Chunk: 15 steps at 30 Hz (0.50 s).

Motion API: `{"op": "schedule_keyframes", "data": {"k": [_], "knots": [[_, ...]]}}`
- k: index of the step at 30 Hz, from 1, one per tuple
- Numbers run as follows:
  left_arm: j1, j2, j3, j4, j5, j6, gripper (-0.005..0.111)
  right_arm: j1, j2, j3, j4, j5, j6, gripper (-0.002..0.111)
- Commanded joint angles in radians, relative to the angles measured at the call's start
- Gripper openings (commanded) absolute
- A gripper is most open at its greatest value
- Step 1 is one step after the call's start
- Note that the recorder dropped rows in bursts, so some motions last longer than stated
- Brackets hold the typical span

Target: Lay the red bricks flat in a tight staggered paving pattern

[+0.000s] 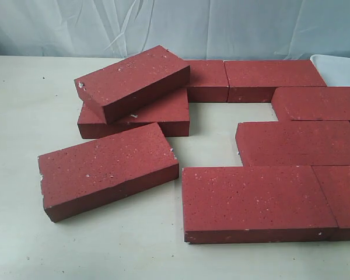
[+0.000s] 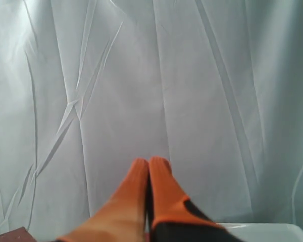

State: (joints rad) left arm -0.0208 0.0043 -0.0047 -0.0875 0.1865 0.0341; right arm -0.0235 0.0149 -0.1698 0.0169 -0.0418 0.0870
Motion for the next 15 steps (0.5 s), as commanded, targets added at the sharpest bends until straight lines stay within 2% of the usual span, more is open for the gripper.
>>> {"op": "schedule_keyframes", "data": {"k": [1,15], "knots": [[-0.001,-0.004,0.005,0.002,-0.007,-0.005,0.000,-0.005,0.073,-0.120,-0.097,0.151,-0.008,-0.001],[-0.001,-0.004,0.005,0.002,-0.007,-0.005,0.000,-0.005,0.375,-0.331,-0.124,0.154,-0.008,-0.001]]}}
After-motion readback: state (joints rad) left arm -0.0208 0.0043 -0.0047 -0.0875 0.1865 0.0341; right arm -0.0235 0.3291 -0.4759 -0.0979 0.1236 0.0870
